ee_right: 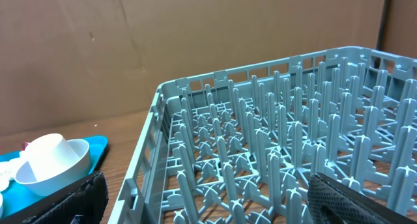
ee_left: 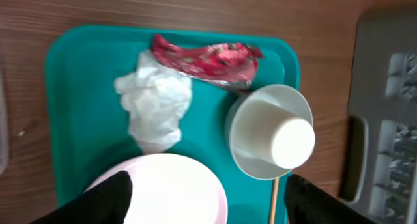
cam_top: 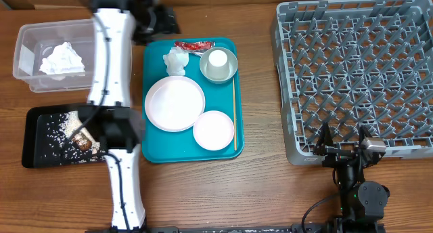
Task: Sort waste into correct bins and load items into the dishwasher
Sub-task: 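Return the left gripper to the teal tray and grasp remaining tissue, then carry the tissue left and release it into the clear bin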
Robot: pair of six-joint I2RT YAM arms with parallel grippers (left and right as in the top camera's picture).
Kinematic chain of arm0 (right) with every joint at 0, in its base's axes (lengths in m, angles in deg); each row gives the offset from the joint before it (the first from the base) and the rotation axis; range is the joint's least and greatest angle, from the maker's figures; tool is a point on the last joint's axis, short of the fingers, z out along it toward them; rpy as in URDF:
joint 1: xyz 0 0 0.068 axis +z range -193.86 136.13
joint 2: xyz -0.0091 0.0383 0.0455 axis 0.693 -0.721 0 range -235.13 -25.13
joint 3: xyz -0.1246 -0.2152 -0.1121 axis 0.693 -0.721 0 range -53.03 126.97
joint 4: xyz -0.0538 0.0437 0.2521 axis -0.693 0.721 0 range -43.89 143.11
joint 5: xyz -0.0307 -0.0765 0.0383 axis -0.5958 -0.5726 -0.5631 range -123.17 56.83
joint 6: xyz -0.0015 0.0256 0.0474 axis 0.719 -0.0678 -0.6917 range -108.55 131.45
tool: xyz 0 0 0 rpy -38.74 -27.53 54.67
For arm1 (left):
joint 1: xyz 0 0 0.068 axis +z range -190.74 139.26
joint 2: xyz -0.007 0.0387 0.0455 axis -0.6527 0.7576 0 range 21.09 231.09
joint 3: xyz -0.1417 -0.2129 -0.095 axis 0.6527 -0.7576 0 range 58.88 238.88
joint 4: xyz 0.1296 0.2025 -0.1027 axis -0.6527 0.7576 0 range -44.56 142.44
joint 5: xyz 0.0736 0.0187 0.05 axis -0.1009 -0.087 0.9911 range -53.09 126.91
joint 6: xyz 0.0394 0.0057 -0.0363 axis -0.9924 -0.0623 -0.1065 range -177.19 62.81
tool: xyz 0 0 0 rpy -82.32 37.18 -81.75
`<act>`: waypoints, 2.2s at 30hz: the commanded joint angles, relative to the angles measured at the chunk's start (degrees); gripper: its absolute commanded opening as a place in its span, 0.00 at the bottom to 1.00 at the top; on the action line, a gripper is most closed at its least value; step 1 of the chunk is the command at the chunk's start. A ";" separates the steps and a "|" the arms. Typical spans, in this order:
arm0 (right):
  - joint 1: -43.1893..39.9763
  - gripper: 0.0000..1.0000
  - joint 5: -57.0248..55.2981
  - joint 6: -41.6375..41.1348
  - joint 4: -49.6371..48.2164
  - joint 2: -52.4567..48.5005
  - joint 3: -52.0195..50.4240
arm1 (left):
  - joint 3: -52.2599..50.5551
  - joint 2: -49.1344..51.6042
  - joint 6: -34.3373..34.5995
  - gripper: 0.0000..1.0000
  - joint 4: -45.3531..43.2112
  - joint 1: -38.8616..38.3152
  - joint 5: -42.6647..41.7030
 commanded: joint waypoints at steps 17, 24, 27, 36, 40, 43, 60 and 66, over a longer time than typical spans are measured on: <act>-0.09 1.00 0.26 0.00 -0.35 0.52 -0.59 | 0.04 13.11 2.14 0.68 0.00 -3.43 16.96; -0.09 1.00 0.26 0.00 -0.35 0.52 -0.59 | 0.04 16.76 2.14 0.64 -1.11 -3.15 16.94; -0.09 1.00 0.26 0.00 -0.35 0.52 -0.59 | 0.04 17.18 2.14 0.62 -1.81 -3.15 16.94; -0.09 1.00 0.26 0.00 -0.35 0.52 -0.59 | 0.04 19.06 2.16 0.54 -3.50 -3.15 16.94; -0.09 1.00 0.26 0.00 -0.35 0.52 -0.59 | 0.04 20.26 2.34 0.55 -3.54 -3.26 16.90; -0.09 1.00 0.26 0.00 -0.35 0.52 -0.59 | 0.07 20.35 2.32 0.46 -3.76 -3.26 17.00; -0.07 1.00 0.26 0.00 -0.35 0.52 -0.59 | 9.09 10.69 2.10 0.04 4.02 -2.80 17.35; -0.09 1.00 0.26 0.00 -0.35 0.52 -0.59 | 9.73 3.52 0.81 0.04 4.09 -2.47 19.37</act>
